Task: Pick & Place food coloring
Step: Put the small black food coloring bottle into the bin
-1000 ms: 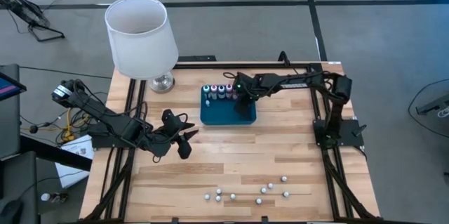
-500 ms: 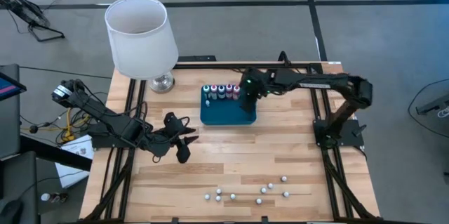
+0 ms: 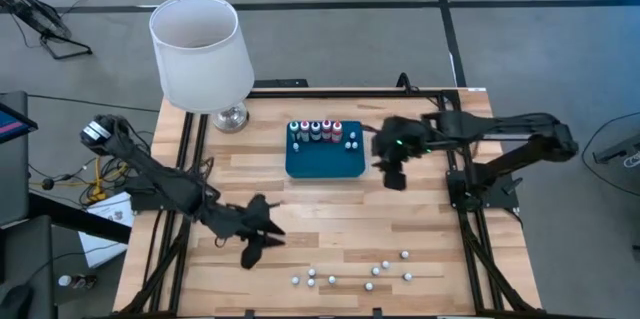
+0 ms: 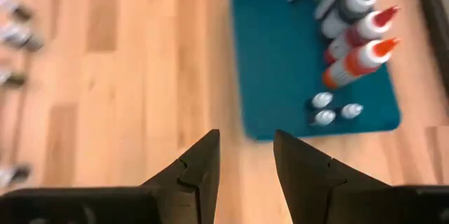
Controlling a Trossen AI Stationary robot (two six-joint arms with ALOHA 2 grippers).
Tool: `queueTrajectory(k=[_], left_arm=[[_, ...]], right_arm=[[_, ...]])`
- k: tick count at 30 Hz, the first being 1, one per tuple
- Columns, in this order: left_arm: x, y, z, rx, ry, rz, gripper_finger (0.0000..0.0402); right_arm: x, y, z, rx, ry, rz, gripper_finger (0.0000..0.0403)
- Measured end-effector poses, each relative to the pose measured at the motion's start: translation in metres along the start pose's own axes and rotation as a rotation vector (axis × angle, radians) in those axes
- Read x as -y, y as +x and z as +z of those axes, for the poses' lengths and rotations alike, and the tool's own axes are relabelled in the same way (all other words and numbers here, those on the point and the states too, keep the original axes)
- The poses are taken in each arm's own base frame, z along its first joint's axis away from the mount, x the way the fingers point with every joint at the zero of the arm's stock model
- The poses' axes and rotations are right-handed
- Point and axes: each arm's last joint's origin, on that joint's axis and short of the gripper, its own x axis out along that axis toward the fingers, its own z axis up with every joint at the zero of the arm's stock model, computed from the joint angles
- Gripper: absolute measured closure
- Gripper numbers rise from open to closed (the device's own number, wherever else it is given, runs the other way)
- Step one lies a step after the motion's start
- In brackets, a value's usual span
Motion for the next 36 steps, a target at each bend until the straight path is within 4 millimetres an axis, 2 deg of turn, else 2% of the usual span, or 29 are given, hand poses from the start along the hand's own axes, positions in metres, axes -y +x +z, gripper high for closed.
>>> queueTrajectory(k=[8,16,25,36], left_arm=[[0.016,0.036,-0.028,-0.091,-0.031,-0.053,0.0276],[0.036,0.068,-0.034,-0.150,0.055,-0.016,0.0276],[0.048,0.093,-0.037,-0.306,0.190,0.085,0.0276],[0.043,0.117,-0.057,-0.378,0.248,0.089,0.0276]], right_arm=[[-0.041,-0.025,-0.036,0.009,-0.113,0.205,0.0280],[-0.074,-0.028,-0.074,-0.039,-0.115,0.310,0.0282],[-0.091,-0.018,-0.110,-0.109,-0.061,0.309,0.0282],[-0.102,-0.009,-0.124,-0.106,-0.060,0.305,0.0282]])
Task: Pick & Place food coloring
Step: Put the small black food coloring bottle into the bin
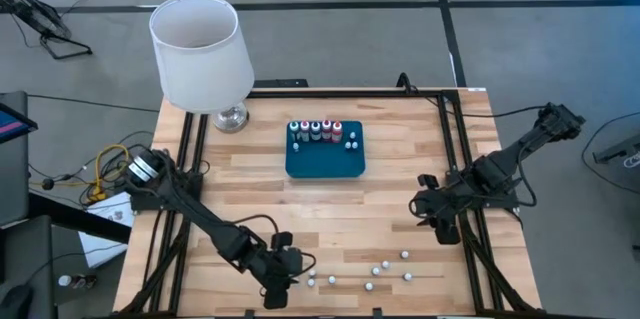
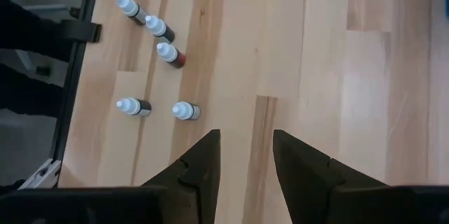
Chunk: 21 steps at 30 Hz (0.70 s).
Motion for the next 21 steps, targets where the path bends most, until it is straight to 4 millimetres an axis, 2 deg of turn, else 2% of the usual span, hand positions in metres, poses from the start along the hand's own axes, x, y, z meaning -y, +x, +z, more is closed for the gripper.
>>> queueTrajectory(k=[8,21], left_arm=[[0.001,0.018,-0.009,-0.036,0.012,-0.003,0.0276],[-0.001,0.021,-0.014,-0.061,0.068,0.018,0.0276]], right_arm=[[0.000,0.003,-0.002,-0.011,0.034,-0.003,0.0282],[0.001,0.003,-0.001,0.008,0.037,-0.025,0.0282]])
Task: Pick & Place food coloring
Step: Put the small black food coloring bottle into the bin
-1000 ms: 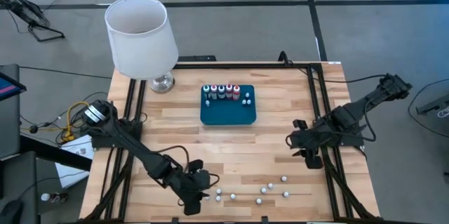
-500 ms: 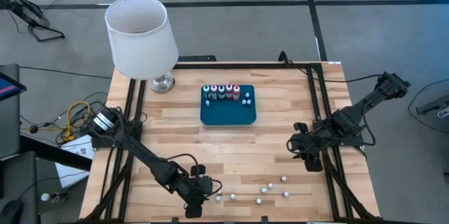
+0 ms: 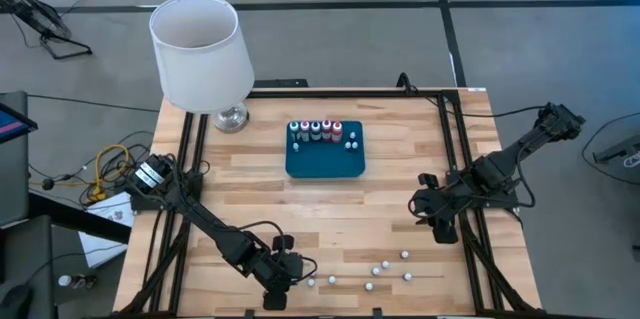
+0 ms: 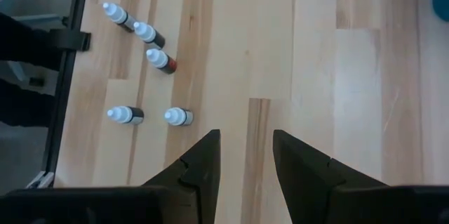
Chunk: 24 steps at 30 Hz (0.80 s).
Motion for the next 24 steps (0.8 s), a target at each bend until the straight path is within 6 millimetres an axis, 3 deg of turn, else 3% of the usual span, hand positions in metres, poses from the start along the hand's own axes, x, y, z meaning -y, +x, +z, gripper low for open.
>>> queueTrajectory(k=[24], left_arm=[[-0.0010,0.0093,-0.0013,0.001,-0.014,-0.010,0.0276]], right_arm=[[0.0005,0.0000,0.0021,0.037,0.008,-0.036,0.0282]])
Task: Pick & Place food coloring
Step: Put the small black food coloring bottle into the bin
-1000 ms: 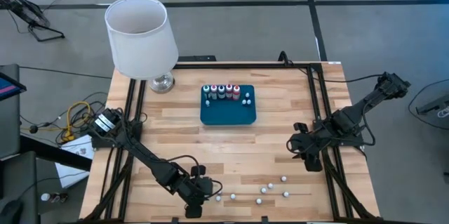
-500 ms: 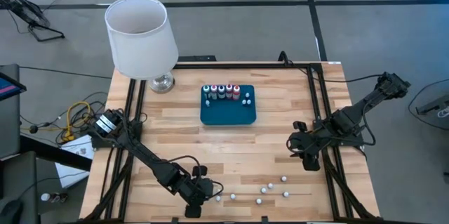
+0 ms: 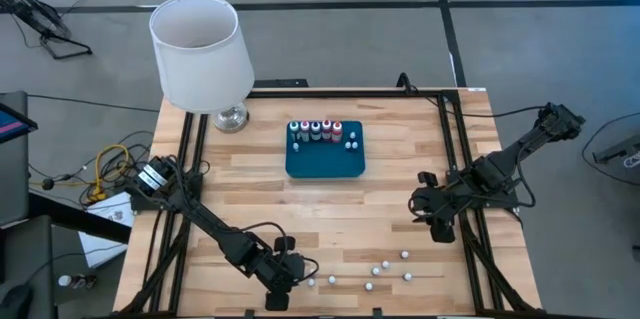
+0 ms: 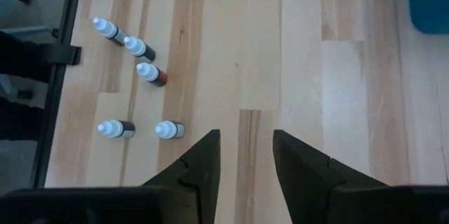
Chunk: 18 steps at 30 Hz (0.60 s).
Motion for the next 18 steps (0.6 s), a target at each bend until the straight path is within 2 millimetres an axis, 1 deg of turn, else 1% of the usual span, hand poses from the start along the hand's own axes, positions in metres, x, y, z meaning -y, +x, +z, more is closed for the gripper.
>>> queueTrajectory(k=[13,15,18], left_arm=[[0.0000,0.0000,-0.0008,-0.015,-0.070,-0.009,0.0277],[0.0000,0.0000,-0.0009,-0.016,-0.070,-0.009,0.0284],[0.0000,0.0000,-0.0009,-0.016,-0.070,-0.009,0.0306]], right_arm=[[0.0000,0.0000,0.0000,0.000,0.000,-0.001,0.0282],[0.0000,0.0000,0.0000,0.000,0.000,-0.001,0.0282],[0.0001,0.0000,0.0000,0.000,0.000,-0.001,0.0282]])
